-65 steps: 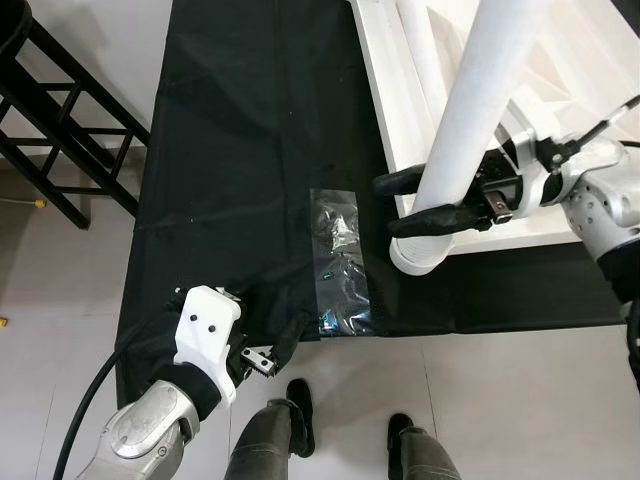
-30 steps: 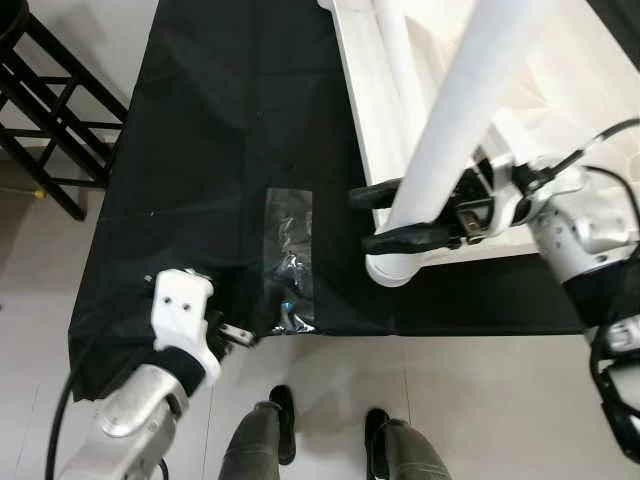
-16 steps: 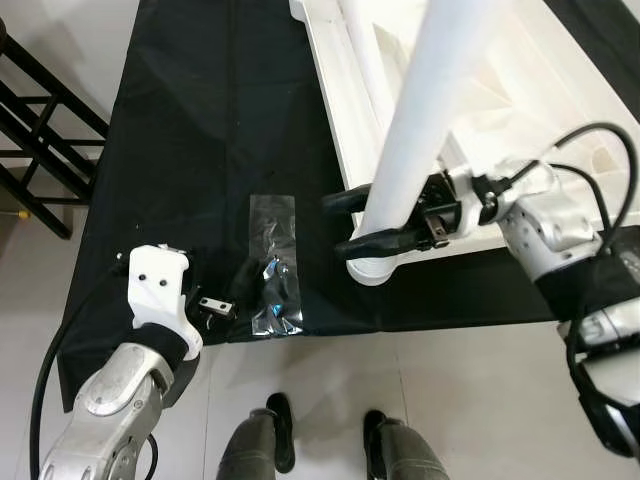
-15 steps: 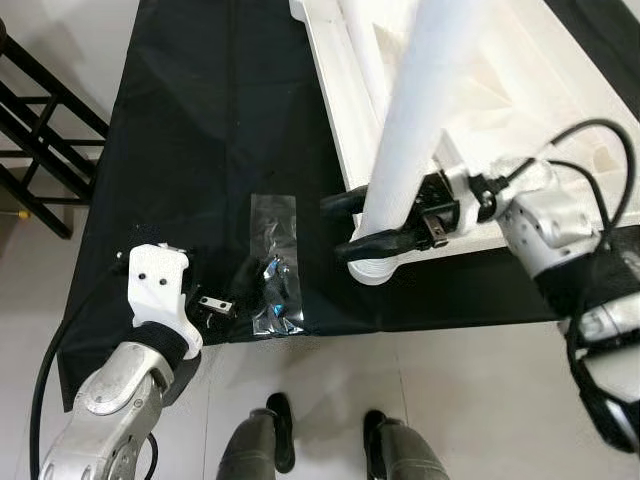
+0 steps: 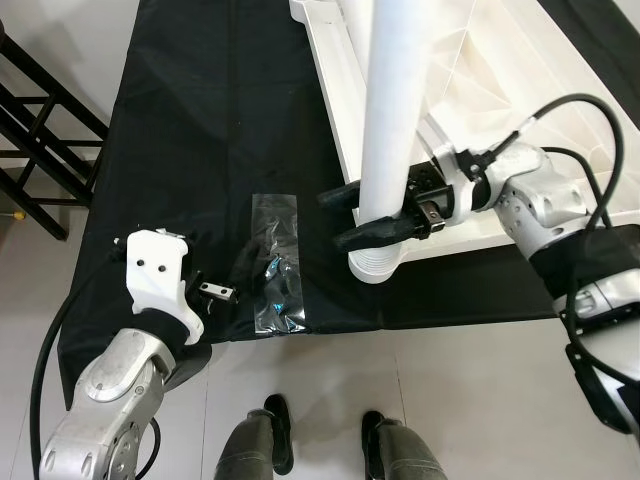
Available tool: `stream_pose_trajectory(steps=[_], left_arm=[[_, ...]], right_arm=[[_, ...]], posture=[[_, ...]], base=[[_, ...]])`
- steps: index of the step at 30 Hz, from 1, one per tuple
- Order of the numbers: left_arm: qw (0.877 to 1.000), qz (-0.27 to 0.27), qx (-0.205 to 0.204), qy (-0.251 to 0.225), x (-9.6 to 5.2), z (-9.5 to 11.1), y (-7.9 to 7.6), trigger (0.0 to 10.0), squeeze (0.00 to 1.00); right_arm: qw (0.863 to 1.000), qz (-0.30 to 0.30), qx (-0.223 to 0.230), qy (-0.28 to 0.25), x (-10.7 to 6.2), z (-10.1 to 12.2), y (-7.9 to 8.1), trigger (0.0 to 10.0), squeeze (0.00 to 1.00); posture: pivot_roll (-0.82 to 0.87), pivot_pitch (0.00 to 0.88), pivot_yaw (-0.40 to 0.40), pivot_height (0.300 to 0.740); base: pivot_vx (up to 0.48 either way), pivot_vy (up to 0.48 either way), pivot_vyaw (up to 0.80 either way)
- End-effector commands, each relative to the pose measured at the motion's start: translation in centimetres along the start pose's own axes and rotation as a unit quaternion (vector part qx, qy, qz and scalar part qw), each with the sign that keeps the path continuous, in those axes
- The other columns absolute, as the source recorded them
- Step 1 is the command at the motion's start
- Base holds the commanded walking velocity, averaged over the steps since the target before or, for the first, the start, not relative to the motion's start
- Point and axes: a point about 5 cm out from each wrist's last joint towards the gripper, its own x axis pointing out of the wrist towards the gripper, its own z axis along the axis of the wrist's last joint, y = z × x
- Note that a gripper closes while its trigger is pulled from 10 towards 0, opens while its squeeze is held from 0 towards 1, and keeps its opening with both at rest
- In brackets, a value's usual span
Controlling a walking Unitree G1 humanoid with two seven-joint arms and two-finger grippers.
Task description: Building children table
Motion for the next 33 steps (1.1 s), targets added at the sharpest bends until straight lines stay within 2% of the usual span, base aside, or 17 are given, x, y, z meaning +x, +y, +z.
stream_pose_trajectory(steps=[1, 7, 9, 11, 12, 13, 14, 15, 16, 17, 19, 22, 23, 24, 28, 31, 33], left_arm=[[1.000, 0.008, 0.006, 0.020, -0.3, -0.6, 0.5, 10.0, 0.00], [1.000, 0.009, 0.007, 0.018, -0.3, -0.6, 0.5, 10.0, 0.00], [1.000, 0.009, 0.006, 0.017, -0.2, -0.7, 0.4, 10.0, 0.00], [1.000, 0.009, 0.006, 0.017, -0.2, -0.7, 0.4, 10.0, 0.00], [1.000, 0.009, 0.005, 0.017, -0.2, -0.8, 0.3, 10.0, 0.00], [1.000, 0.009, 0.005, 0.017, -0.2, -0.8, 0.3, 10.0, 0.00], [1.000, 0.009, 0.004, 0.015, 0.0, -0.8, 0.3, 10.0, 0.00], [1.000, 0.009, 0.004, 0.015, 0.0, -0.8, 0.3, 10.0, 0.00], [1.000, 0.010, 0.003, 0.013, 0.1, -0.9, 0.3, 10.0, 0.00], [1.000, 0.010, 0.003, 0.013, 0.1, -0.9, 0.3, 10.0, 0.00], [1.000, 0.010, 0.002, 0.011, 0.2, -0.9, 0.3, 10.0, 0.00], [1.000, 0.009, 0.002, 0.011, 0.2, -0.9, 0.3, 10.0, 0.00], [1.000, 0.009, 0.004, 0.009, 0.3, -0.8, 0.3, 10.0, 0.00], [1.000, 0.009, 0.004, 0.009, 0.3, -0.8, 0.3, 10.0, 0.00], [1.000, 0.015, 0.010, 0.005, 0.3, -0.6, 0.9, 10.0, 0.00], [1.000, 0.015, 0.010, 0.005, 0.3, -0.6, 0.9, 10.0, 0.00], [1.000, 0.013, 0.010, 0.005, 0.4, -0.6, 0.9, 10.0, 0.00]], right_arm=[[1.000, 0.021, 0.022, 0.006, 0.9, -1.3, 0.2, 10.0, 0.00], [1.000, 0.004, 0.004, 0.015, 1.1, -1.9, -0.1, 10.0, 0.00], [0.995, -0.090, 0.005, 0.031, 2.0, -3.4, -0.6, 10.0, 0.00], [0.995, -0.090, 0.005, 0.031, 2.0, -3.4, -0.6, 10.0, 0.00], [0.990, -0.135, 0.011, 0.037, 2.2, -3.9, -0.7, 10.0, 0.00], [0.990, -0.135, 0.011, 0.037, 2.2, -3.9, -0.7, 10.0, 0.00], [0.978, -0.202, 0.029, 0.045, 2.8, -4.7, -0.7, 10.0, 0.00], [0.978, -0.202, 0.029, 0.045, 2.8, -4.7, -0.7, 10.0, 0.00], [0.965, -0.255, 0.043, 0.055, 3.2, -5.5, -0.4, 10.0, 0.00], [0.965, -0.255, 0.043, 0.055, 3.2, -5.5, -0.4, 10.0, 0.00], [0.941, -0.326, 0.064, 0.065, 3.7, -6.5, 0.0, 10.0, 0.00], [0.929, -0.359, 0.068, 0.063, 3.8, -6.8, 0.1, 10.0, 0.00], [0.911, -0.400, 0.078, 0.056, 3.9, -7.1, 0.2, 10.0, 0.00], [0.911, -0.400, 0.078, 0.056, 3.9, -7.1, 0.2, 10.0, 0.00], [0.855, -0.509, 0.087, 0.039, 5.5, -8.3, 1.7, 10.0, 0.00], [0.847, -0.523, 0.087, 0.040, 5.9, -8.4, 2.1, 10.0, 0.00], [0.824, -0.557, 0.098, 0.038, 6.7, -8.9, 3.0, 10.0, 0.00]], posture=[[0.02, 0.307, 0.024, 0.740], [0.02, 0.302, 0.020, 0.740], [-0.01, 0.294, 0.012, 0.740], [-0.01, 0.294, 0.012, 0.740], [-0.01, 0.294, 0.012, 0.740], [-0.01, 0.294, 0.012, 0.740], [-0.03, 0.289, -0.005, 0.740], [-0.03, 0.289, -0.005, 0.740], [-0.04, 0.285, -0.006, 0.740], [-0.04, 0.285, -0.006, 0.740], [-0.04, 0.286, -0.008, 0.740], [-0.03, 0.281, -0.013, 0.740], [-0.02, 0.280, -0.011, 0.740], [-0.02, 0.280, -0.011, 0.740], [-0.02, 0.275, 0.003, 0.740], [-0.02, 0.275, 0.003, 0.740], [-0.02, 0.267, 0.013, 0.740]], base=[[0.000, 0.000, 0.00], [0.000, 0.000, 0.00], [0.000, 0.000, 0.00], [0.000, 0.000, 0.00], [0.000, 0.000, 0.00], [0.000, 0.000, 0.00], [0.000, 0.000, 0.00], [0.000, 0.000, 0.00], [0.000, 0.000, 0.00], [0.000, 0.000, 0.00], [0.000, 0.000, 0.00], [0.000, 0.000, 0.00], [0.000, 0.000, 0.00], [0.000, 0.000, 0.00], [0.000, 0.000, 0.00], [0.000, 0.000, 0.00], [0.000, 0.000, 0.00]])
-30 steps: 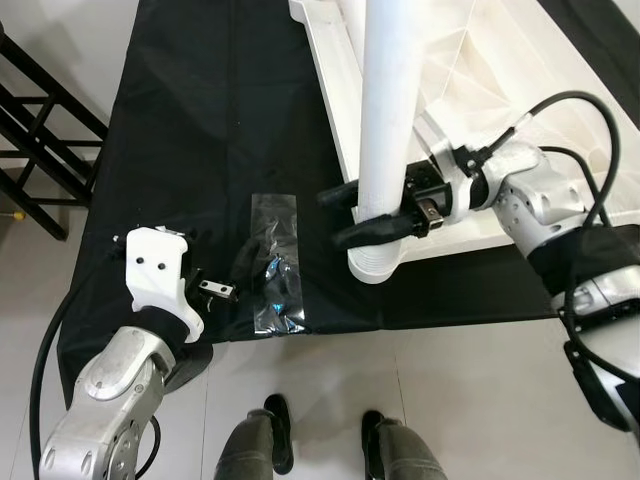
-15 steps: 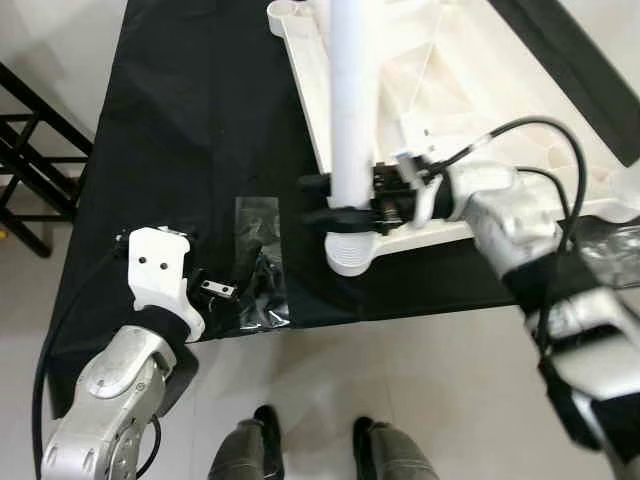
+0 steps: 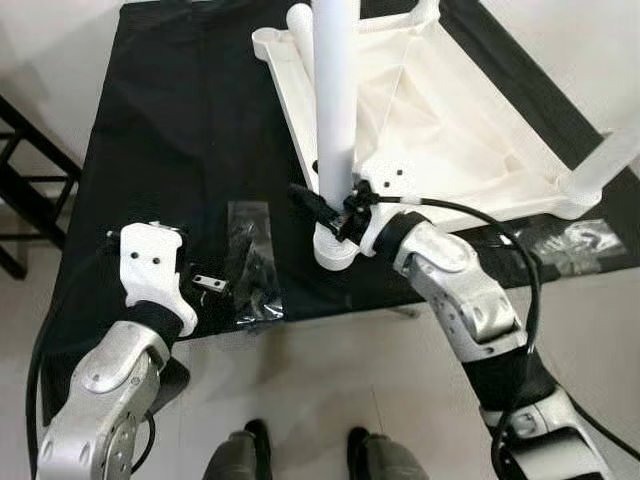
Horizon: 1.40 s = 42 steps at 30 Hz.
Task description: Building children table
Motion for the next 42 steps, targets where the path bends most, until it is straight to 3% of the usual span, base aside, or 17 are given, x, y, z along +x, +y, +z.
stream_pose_trajectory(steps=[1, 8, 14, 18, 24, 35, 38, 41, 42], left_arm=[[1.000, 0.000, 0.006, 0.007, -0.1, -0.3, 0.3, 10.0, 0.00], [1.000, -0.005, 0.008, 0.003, 0.3, -0.2, 0.3, 10.0, 0.00], [1.000, -0.009, 0.014, -0.002, 0.5, 0.1, 0.5, 10.0, 0.00], [1.000, -0.009, 0.015, -0.003, 0.5, 0.1, 0.6, 10.0, 0.00], [1.000, -0.012, 0.014, -0.009, 0.7, 0.5, 0.7, 10.0, 0.00], [0.999, -0.031, 0.006, -0.025, 1.5, 1.5, 1.0, 10.0, 0.00], [0.999, -0.033, 0.007, -0.024, 1.6, 1.4, 1.0, 10.0, 0.00], [0.999, -0.034, 0.007, -0.024, 1.6, 1.4, 0.8, 10.0, 0.00], [0.999, -0.035, 0.006, -0.024, 1.6, 1.4, 0.8, 10.0, 0.00]], right_arm=[[0.995, -0.027, 0.033, 0.089, -0.8, -3.8, 0.5, 10.0, 0.00], [0.990, -0.092, 0.028, 0.105, -1.4, -4.4, 1.8, 10.0, 0.00], [0.978, -0.180, -0.003, 0.106, -2.1, -4.7, 2.1, 10.0, 0.00], [0.974, -0.202, -0.010, 0.106, -2.4, -4.7, 2.2, 10.0, 0.00], [0.968, -0.220, 0.023, 0.122, -2.9, -5.5, 3.1, 10.0, 0.00], [0.948, -0.285, 0.104, 0.090, -3.1, -5.1, 3.6, 10.0, 0.00], [0.949, -0.279, 0.124, 0.073, -2.8, -4.7, 4.2, 10.0, 0.00], [0.953, -0.270, 0.116, 0.069, -2.6, -4.6, 4.3, 10.0, 0.00], [0.962, -0.239, 0.105, 0.074, -2.3, -4.7, 4.5, 10.0, 0.00]], posture=[[-0.02, 0.267, 0.013, 0.740], [-0.02, 0.261, 0.024, 0.740], [0.00, 0.256, 0.038, 0.740], [0.00, 0.256, 0.038, 0.740], [0.00, 0.244, 0.044, 0.740], [0.00, 0.234, 0.053, 0.740], [0.00, 0.232, 0.054, 0.740], [0.01, 0.231, 0.055, 0.740], [0.01, 0.229, 0.054, 0.740]], base=[[0.000, 0.000, 0.00], [0.000, 0.000, 0.00], [0.000, 0.000, 0.00], [0.000, 0.000, 0.00], [0.000, 0.000, 0.00], [0.000, 0.000, 0.00], [0.000, 0.000, 0.00], [0.000, 0.000, 0.00], [0.000, 0.000, 0.00]])
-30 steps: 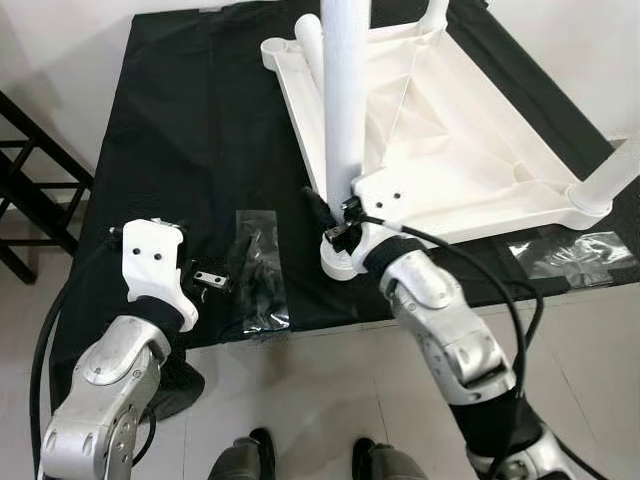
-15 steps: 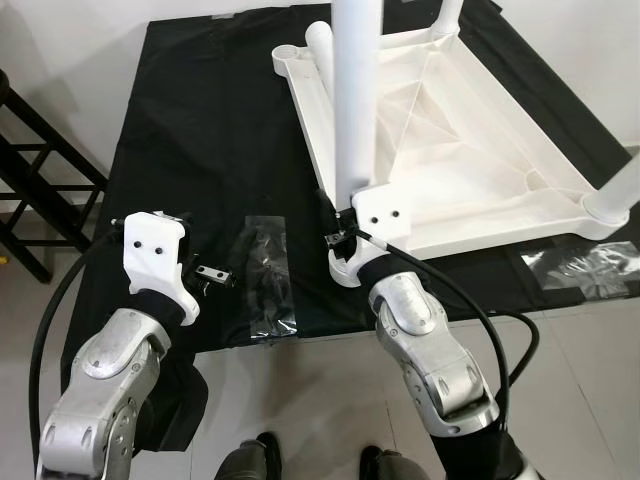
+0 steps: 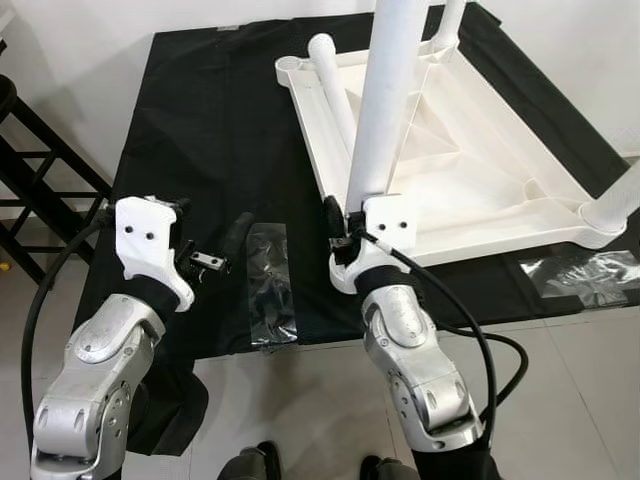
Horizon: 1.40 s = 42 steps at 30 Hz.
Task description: Building children table
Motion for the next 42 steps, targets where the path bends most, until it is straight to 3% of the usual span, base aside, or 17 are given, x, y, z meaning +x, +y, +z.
stream_pose_trajectory(steps=[1, 4, 7, 10, 12, 17, 23, 26, 29, 32, 33, 35, 36, 37, 38, 40, 42], left_arm=[[1.000, -0.006, 0.001, 0.006, 0.0, -0.1, 0.0, 10.0, 0.00], [1.000, -0.008, 0.000, 0.006, 0.0, -0.1, 0.1, 10.0, 0.00], [1.000, -0.008, -0.001, 0.006, 0.1, -0.1, 0.1, 10.0, 0.00], [1.000, -0.008, -0.002, 0.006, 0.0, -0.2, 0.0, 10.0, 0.00], [1.000, -0.008, -0.002, 0.006, 0.0, -0.2, 0.0, 10.0, 0.00], [1.000, -0.010, -0.012, 0.002, 0.1, 0.0, 0.0, 10.0, 0.00], [0.996, -0.073, -0.043, -0.014, 0.8, 1.4, -0.8, 10.0, 0.00], [0.988, -0.122, -0.087, -0.035, 1.4, 2.7, -1.4, 10.0, 0.00], [0.988, -0.122, -0.087, -0.035, 1.4, 2.7, -1.4, 10.0, 0.00], [0.965, -0.228, -0.123, -0.048, 1.7, 4.3, -2.8, 10.0, 0.00], [0.965, -0.228, -0.123, -0.048, 1.7, 4.3, -2.8, 10.0, 0.00], [0.941, -0.297, -0.154, -0.042, 1.7, 4.9, -3.3, 10.0, 0.00], [0.941, -0.297, -0.154, -0.042, 1.7, 4.9, -3.3, 10.0, 0.00], [0.930, -0.322, -0.170, -0.044, 1.7, 5.2, -3.4, 10.0, 1.00], [0.921, -0.342, -0.181, -0.048, 1.7, 5.5, -3.3, 10.0, 1.00], [0.921, -0.342, -0.181, -0.048, 1.7, 5.5, -3.3, 10.0, 1.00], [0.909, -0.371, -0.185, -0.052, 1.8, 6.1, -3.2, 10.0, 1.00]], right_arm=[[0.996, 0.008, 0.035, 0.078, -0.5, -3.0, 0.2, 10.0, 0.00], [0.992, 0.076, 0.017, 0.095, -0.1, -3.6, 0.4, 10.0, 0.00], [0.991, 0.092, 0.018, 0.095, 0.1, -3.6, 0.2, 10.0, 0.00], [0.991, 0.097, 0.008, 0.097, 1.0, -3.5, -0.9, 10.0, 0.00], [0.992, 0.084, 0.002, 0.096, 1.5, -3.4, -2.0, 10.0, 0.00], [0.992, 0.060, 0.013, 0.108, 1.3, -3.9, -2.4, 10.0, 0.00], [0.989, -0.007, 0.015, 0.149, -0.3, -6.0, -1.7, 10.0, 0.00], [0.988, -0.031, 0.017, 0.154, -0.5, -6.4, -0.8, 10.0, 0.00], [0.988, -0.031, 0.017, 0.154, -0.5, -6.4, -0.8, 10.0, 0.00], [0.988, -0.016, 0.026, 0.150, -0.2, -6.6, 0.9, 10.0, 0.00], [0.988, -0.016, 0.026, 0.150, -0.2, -6.6, 0.9, 10.0, 0.00], [0.989, -0.007, 0.027, 0.148, 0.0, -6.7, 1.5, 10.0, 0.00], [0.989, -0.007, 0.027, 0.148, 0.0, -6.7, 1.5, 10.0, 0.00], [0.989, -0.006, 0.027, 0.147, 0.1, -6.7, 1.5, 10.0, 0.00], [0.989, -0.005, 0.024, 0.146, 0.2, -6.8, 1.4, 10.0, 0.00], [0.989, -0.005, 0.024, 0.146, 0.2, -6.8, 1.4, 10.0, 0.00], [0.989, -0.007, 0.020, 0.144, 0.3, -6.8, 1.3, 10.0, 0.00]], posture=[[0.01, 0.229, 0.054, 0.740], [0.01, 0.226, 0.054, 0.740], [0.01, 0.226, 0.054, 0.740], [0.01, 0.224, 0.053, 0.740], [0.01, 0.220, 0.050, 0.740], [0.01, 0.220, 0.050, 0.740], [0.01, 0.213, 0.052, 0.740], [0.01, 0.206, 0.054, 0.740], [0.01, 0.206, 0.054, 0.740], [0.01, 0.188, 0.058, 0.740], [0.01, 0.188, 0.058, 0.740], [0.02, 0.184, 0.060, 0.740], [0.02, 0.184, 0.060, 0.740], [0.01, 0.180, 0.062, 0.740], [0.01, 0.177, 0.063, 0.740], [0.01, 0.177, 0.063, 0.740], [0.01, 0.171, 0.063, 0.740]], base=[[0.000, 0.000, 0.00], [0.000, 0.000, 0.00], [0.000, 0.000, 0.00], [0.000, 0.000, 0.00], [0.000, 0.000, 0.00], [0.000, 0.000, 0.00], [0.000, 0.000, 0.00], [0.000, 0.000, 0.00], [0.000, 0.000, 0.00], [0.000, 0.000, 0.00], [0.000, 0.000, 0.00], [0.000, 0.000, 0.00], [0.000, 0.000, 0.00], [0.000, 0.000, 0.00], [0.000, 0.000, 0.00], [0.000, 0.000, 0.00], [0.000, 0.000, 0.00]])
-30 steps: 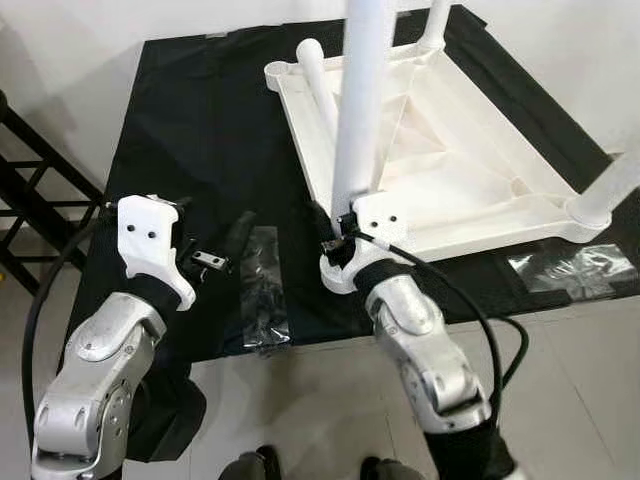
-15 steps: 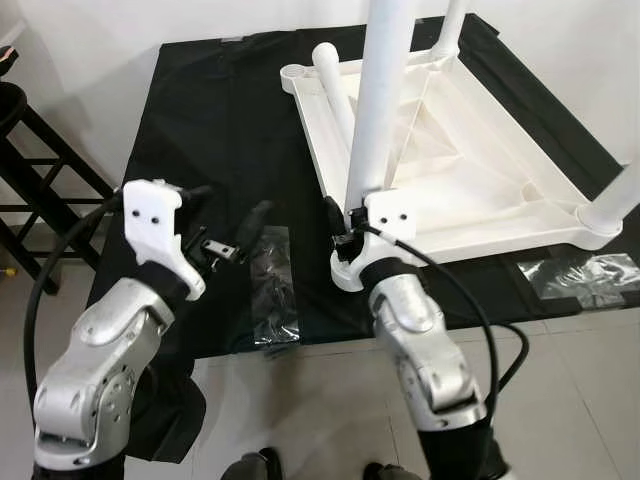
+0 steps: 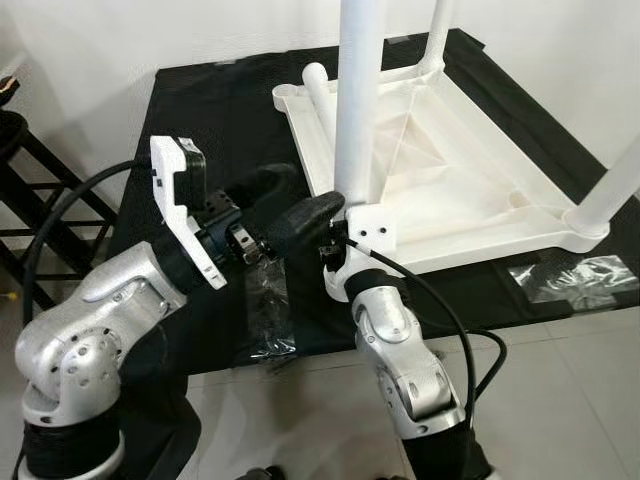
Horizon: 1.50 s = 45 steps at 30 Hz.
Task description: Building children table
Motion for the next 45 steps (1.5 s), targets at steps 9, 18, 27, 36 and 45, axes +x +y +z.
stream_pose_trajectory(steps=[9, 18, 27, 36, 45], left_arm=[[0.994, 0.016, 0.104, 0.040, 3.8, 0.0, 2.0, 10.0, 1.00], [0.985, 0.023, 0.162, 0.056, 5.2, 0.6, 3.7, 10.0, 0.00], [0.988, -0.068, 0.128, 0.058, 6.5, 1.9, 2.8, 10.0, 0.00], [0.981, -0.150, 0.112, 0.057, 7.7, 2.4, 1.8, 4.8, 0.00], [0.977, -0.158, 0.127, 0.069, 9.3, 1.9, 2.2, 0.0, 0.00]], right_arm=[[0.994, -0.004, 0.050, 0.102, 0.0, -3.9, 1.4, 10.0, 0.00], [0.993, 0.006, 0.060, 0.097, 0.1, -3.7, 1.6, 10.0, 0.00], [0.993, 0.018, 0.068, 0.095, 0.2, -3.6, 2.2, 10.0, 0.00], [0.993, 0.026, 0.069, 0.095, 0.4, -3.6, 2.4, 10.0, 0.00], [0.993, 0.031, 0.070, 0.093, 0.6, -3.6, 2.4, 10.0, 0.00]], posture=[[0.01, 0.149, 0.072, 0.740], [0.01, 0.146, 0.079, 0.740], [0.01, 0.143, 0.079, 0.740], [0.00, 0.141, 0.076, 0.740], [-0.01, 0.134, 0.081, 0.740]], base=[[0.000, 0.000, 0.00], [0.000, 0.000, 0.00], [0.000, 0.000, 0.00], [0.000, 0.000, 0.00], [0.000, 0.000, 0.00]])
